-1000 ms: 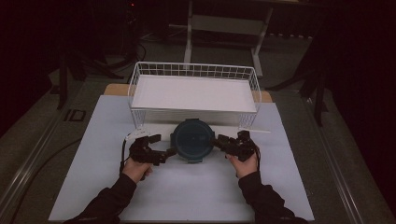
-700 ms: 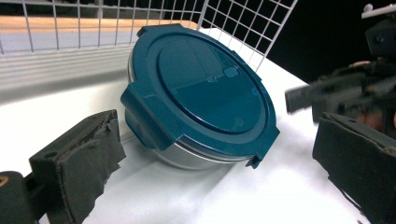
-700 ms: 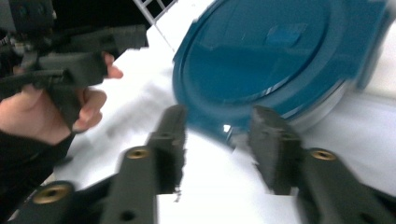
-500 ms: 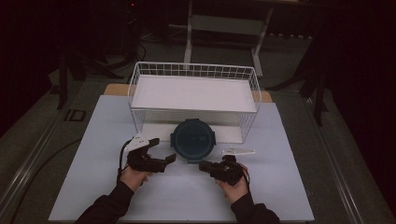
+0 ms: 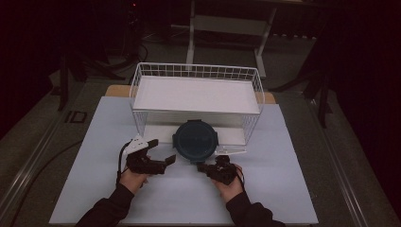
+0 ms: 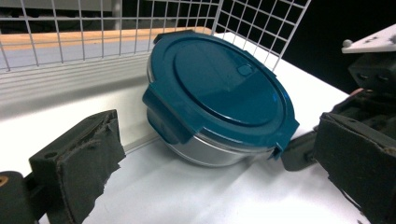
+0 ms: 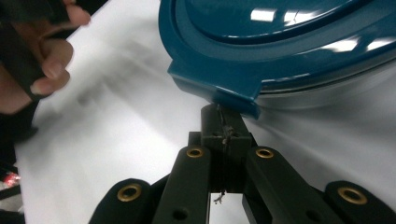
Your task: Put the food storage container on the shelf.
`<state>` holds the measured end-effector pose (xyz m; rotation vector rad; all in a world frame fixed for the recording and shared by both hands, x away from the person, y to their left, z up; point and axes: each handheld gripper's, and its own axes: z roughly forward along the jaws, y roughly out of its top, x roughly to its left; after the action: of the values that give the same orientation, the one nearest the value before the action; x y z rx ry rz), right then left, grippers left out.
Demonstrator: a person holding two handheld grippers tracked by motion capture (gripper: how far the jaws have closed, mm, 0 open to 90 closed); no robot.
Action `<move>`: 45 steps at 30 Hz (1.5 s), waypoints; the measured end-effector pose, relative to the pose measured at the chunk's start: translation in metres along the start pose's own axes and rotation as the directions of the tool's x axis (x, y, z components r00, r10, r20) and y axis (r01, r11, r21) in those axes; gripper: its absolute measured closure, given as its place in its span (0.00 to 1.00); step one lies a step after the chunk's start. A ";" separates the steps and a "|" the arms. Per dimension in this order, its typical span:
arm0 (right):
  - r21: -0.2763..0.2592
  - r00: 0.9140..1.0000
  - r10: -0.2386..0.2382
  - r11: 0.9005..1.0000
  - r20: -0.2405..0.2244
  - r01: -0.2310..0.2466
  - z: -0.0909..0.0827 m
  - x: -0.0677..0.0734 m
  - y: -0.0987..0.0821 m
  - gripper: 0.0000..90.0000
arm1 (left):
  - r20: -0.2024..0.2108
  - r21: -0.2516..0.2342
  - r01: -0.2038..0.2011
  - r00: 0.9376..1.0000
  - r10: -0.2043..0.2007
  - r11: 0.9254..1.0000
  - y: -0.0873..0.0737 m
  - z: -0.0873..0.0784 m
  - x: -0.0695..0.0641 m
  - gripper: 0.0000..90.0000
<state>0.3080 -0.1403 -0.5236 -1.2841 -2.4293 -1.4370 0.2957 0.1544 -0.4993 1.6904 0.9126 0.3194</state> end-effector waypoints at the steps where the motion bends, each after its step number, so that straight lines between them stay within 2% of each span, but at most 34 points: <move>1: -0.010 1.000 0.001 1.000 -0.007 -0.002 0.000 0.000 0.002 1.00 | 0.001 -0.001 -0.001 1.000 0.001 1.000 0.000 0.000 0.000 0.02; 7: -0.048 1.000 -0.014 0.999 -0.002 0.014 -0.001 0.002 0.014 1.00 | -0.003 -0.002 0.005 1.000 -0.005 1.000 0.000 0.000 0.002 0.02; 13: -0.054 1.000 0.005 0.999 -0.018 -0.006 -0.001 0.001 0.016 1.00 | 0.003 -0.003 -0.007 1.000 0.007 1.000 0.000 -0.001 -0.001 0.02; 27: -0.060 1.000 0.016 0.998 -0.012 -0.017 0.003 -0.002 0.020 1.00 | 0.005 -0.003 -0.004 1.000 0.004 1.000 -0.001 0.000 -0.001 0.02; 45: -0.084 0.999 0.022 0.996 0.040 -0.018 0.019 -0.015 0.043 1.00 | 0.004 0.002 -0.004 1.000 0.004 1.000 -0.002 0.000 -0.001 0.02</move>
<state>0.3529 -0.1262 -0.5104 -1.3641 -2.3983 -1.5373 0.2941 0.1543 -0.5011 1.6947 0.9068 0.3176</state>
